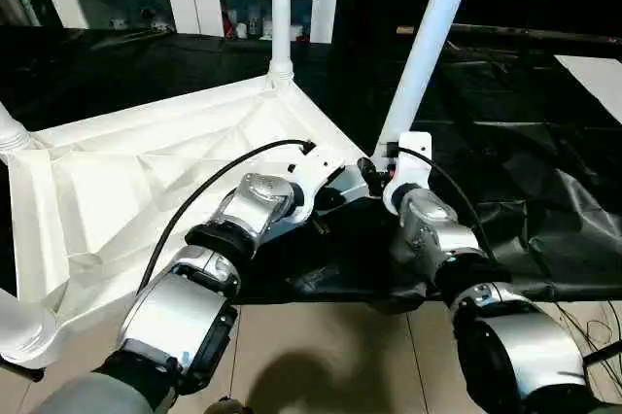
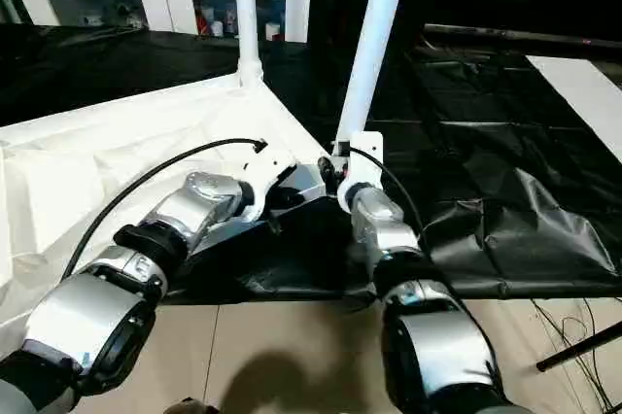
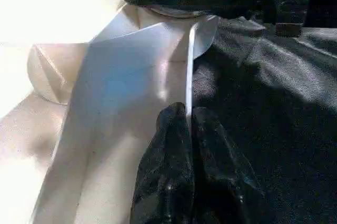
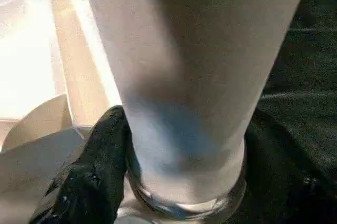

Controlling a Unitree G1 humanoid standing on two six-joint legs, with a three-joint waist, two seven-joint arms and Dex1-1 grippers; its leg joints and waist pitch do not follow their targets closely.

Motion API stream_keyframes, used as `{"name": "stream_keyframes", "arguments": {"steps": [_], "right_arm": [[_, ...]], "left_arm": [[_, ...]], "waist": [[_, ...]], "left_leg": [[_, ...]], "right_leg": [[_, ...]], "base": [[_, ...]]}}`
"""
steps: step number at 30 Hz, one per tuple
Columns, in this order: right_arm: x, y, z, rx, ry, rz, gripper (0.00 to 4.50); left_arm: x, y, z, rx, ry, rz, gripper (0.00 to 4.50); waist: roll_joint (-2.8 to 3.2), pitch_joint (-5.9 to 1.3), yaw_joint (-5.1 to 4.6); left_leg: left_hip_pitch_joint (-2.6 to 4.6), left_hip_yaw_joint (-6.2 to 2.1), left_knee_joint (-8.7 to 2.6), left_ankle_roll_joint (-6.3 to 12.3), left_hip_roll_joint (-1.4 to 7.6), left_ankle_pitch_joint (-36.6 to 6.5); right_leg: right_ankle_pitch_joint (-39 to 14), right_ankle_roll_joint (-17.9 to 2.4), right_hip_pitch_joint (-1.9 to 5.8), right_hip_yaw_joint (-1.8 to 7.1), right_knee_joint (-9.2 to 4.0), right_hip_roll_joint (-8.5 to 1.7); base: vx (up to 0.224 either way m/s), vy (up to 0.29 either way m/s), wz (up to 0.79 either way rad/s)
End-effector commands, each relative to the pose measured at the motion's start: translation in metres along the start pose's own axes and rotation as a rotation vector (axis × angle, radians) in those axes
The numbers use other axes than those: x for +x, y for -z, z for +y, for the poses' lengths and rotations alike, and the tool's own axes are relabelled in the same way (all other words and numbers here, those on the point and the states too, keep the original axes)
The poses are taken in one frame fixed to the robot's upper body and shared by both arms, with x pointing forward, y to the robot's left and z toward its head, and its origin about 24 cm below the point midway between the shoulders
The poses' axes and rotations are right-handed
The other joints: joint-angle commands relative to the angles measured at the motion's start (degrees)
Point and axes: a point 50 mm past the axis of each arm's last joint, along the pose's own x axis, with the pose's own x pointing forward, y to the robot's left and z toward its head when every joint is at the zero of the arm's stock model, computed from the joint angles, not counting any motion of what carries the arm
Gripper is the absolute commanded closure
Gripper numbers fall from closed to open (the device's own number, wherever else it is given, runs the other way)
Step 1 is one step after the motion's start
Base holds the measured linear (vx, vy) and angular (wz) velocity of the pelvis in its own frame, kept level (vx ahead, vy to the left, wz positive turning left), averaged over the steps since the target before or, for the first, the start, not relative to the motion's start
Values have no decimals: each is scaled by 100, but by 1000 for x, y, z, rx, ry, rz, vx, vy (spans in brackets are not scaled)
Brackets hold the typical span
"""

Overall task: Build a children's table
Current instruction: Rotate leg to tighten

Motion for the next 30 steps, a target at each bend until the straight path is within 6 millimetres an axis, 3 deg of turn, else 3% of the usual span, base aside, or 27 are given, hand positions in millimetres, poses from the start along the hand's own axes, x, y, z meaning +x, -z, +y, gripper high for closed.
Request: {"name": "stream_keyframes", "arguments": {"steps": [1,3,6,8,14,15,16,21,24,30], "right_arm": [[-1,9,11,4,-62,23,181],[-1,6,12,0,-96,-8,111],[-3,-3,13,-59,-206,-81,105],[-3,-5,13,-73,-238,-87,76],[-15,-6,-10,-317,-483,-29,45],[-17,-5,-12,-339,-516,-19,45],[-21,-4,-15,-366,-564,-7,45],[-41,0,-28,-439,-802,19,45],[-50,3,-31,-430,-902,44,45],[-61,8,-32,-428,-1021,105,45]], "left_arm": [[-2,-1,8,4,-91,-7,450],[-3,1,9,5,-86,-3,450],[-6,3,11,33,-48,-3,450],[-8,4,11,40,-32,-3,450],[-17,10,9,125,154,-27,450],[-18,11,8,132,175,-27,450],[-20,12,6,157,225,-36,450],[-34,22,-1,257,456,-6,450],[-40,25,-2,283,526,4,450],[-52,29,2,317,569,17,450]], "waist": [[19,-392,-20],[2,-390,-24],[-9,-385,-45],[-9,-392,-58],[-11,-416,-92],[26,-410,-77],[20,-408,-84],[24,-383,37],[51,-367,76],[24,-369,115]], "left_leg": [[105,-108,-375,135,207,-1019],[96,-106,-373,155,205,-1044],[51,-125,-380,226,203,-1048],[52,-123,-373,258,203,-990],[35,-112,-322,551,189,-667],[32,-111,-310,644,195,-634],[31,-103,-313,653,200,-670],[69,-97,-333,554,255,-1011],[104,-100,-363,395,287,-1211],[98,-109,-380,302,283,-1212]], "right_leg": [[-509,-1228,246,363,-452,-484],[-546,-1220,252,363,-457,-487],[-642,-1165,283,351,-461,-495],[-591,-1177,283,348,-455,-487],[53,-1420,314,342,-392,-468],[173,-1497,310,343,-378,-482],[174,-1511,306,347,-384,-476],[-266,-1474,282,343,-423,-481],[-592,-1457,251,346,-447,-488],[-737,-1364,248,352,-451,-489]], "base": [[0,0,0],[0,0,0],[0,0,0],[0,0,0],[0,0,0],[0,0,0],[0,0,0],[0,0,0],[0,0,0],[0,0,0]]}}
